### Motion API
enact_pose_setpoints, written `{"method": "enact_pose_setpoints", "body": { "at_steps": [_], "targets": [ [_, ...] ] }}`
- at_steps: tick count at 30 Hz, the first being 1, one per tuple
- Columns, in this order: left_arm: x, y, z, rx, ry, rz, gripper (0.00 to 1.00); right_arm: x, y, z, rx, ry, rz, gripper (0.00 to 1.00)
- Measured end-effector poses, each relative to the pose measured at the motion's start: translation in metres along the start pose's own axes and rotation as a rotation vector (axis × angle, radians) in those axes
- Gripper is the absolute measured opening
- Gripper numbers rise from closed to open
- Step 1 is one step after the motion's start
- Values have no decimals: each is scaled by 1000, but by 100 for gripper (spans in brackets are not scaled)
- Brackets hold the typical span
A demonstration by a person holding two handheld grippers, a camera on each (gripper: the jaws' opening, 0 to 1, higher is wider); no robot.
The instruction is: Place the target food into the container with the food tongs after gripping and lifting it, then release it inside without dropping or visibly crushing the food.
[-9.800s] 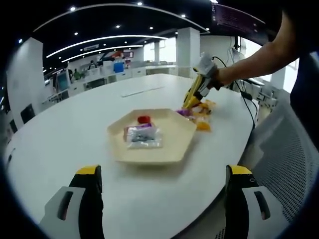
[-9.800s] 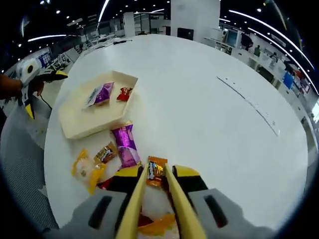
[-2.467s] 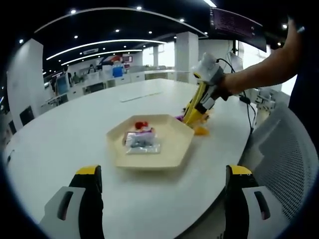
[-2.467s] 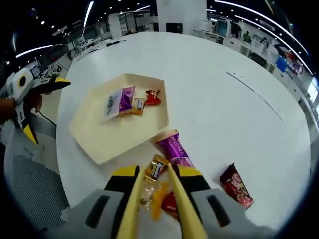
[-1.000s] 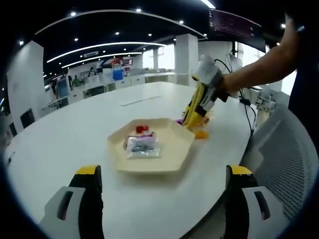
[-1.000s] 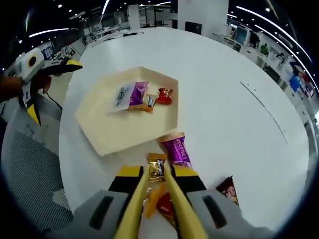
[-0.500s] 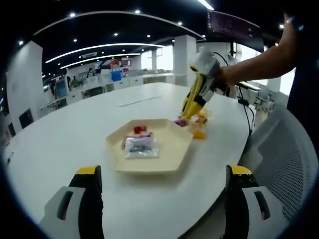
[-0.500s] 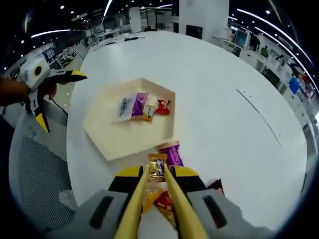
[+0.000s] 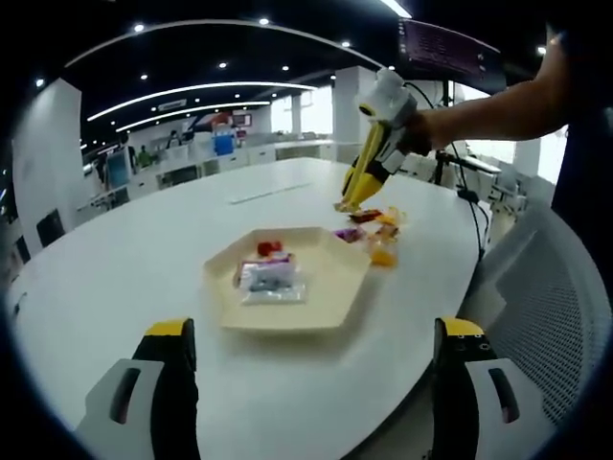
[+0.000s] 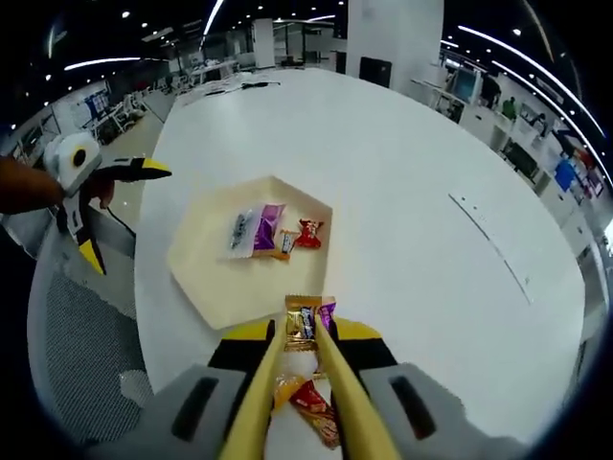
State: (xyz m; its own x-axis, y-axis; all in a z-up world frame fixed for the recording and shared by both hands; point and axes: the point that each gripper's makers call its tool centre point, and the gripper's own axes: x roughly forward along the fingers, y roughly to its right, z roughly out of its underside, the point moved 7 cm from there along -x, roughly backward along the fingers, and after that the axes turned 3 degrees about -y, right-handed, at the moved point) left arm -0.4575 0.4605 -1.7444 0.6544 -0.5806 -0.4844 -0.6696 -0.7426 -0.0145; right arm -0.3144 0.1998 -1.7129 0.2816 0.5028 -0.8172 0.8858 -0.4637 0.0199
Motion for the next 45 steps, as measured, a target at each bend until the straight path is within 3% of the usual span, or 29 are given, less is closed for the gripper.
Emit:
{"method": "enact_pose_setpoints", "body": {
  "at_steps": [20, 45],
  "targets": [
    [-1, -1, -1, -2, 4, -11, 100, 13, -18, -26, -27, 17, -37, 21],
    [-1, -3, 0, -6, 6, -17, 100, 43, -69, -82, -92, 65, -108, 21]
  ]
}}
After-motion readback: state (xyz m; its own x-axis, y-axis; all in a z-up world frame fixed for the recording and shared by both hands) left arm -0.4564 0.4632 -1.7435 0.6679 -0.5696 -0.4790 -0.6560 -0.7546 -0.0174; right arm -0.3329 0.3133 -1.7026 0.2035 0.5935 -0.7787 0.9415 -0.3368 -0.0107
